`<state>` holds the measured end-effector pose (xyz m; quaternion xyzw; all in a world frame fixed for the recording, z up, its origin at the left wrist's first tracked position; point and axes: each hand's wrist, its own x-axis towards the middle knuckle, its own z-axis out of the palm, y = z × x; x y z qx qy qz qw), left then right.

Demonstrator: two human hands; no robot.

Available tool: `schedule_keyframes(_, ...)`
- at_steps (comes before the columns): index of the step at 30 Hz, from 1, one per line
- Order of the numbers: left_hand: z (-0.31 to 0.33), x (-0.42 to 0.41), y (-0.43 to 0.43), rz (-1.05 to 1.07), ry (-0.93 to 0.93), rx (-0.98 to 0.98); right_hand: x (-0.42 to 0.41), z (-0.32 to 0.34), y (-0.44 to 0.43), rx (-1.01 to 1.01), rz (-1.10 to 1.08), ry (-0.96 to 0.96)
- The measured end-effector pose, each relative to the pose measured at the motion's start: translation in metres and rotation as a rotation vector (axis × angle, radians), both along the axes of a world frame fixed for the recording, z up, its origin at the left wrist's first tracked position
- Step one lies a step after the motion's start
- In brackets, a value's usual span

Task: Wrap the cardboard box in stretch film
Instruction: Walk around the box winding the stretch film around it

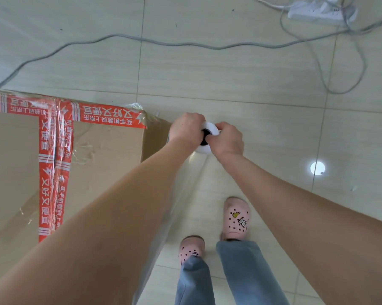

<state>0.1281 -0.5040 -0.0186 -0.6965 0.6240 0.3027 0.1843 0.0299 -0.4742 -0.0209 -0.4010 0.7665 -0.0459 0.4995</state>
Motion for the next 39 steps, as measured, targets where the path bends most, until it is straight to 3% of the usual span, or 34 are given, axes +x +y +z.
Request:
schedule_keyframes(7, 0.002, 0.006, 0.001, 0.516, 0.176, -0.102, 0.007, 0.002, -0.032, -0.136, 0.056, 0.031)
schedule_keyframes(11, 0.003, 0.01, 0.002, 0.699, 0.207, -0.02, 0.012, 0.004, -0.035, 0.004, 0.0, 0.017)
schedule_keyframes(13, 0.006, 0.013, 0.001, 0.632, 0.218, 0.056, 0.01, 0.004, -0.033, 0.048, -0.042, -0.011)
schedule_keyframes(19, 0.015, 0.004, -0.016, 0.082, 0.139, 0.005, 0.004, 0.005, -0.04, 0.096, -0.066, -0.042)
schedule_keyframes(25, 0.015, 0.0, -0.041, -0.192, 0.032, 0.1, 0.005, 0.002, -0.046, 0.18, -0.121, -0.038)
schedule_keyframes(39, 0.022, 0.047, -0.097, 0.187, 0.097, 0.09, 0.041, 0.011, -0.109, 0.0, 0.135, 0.073)
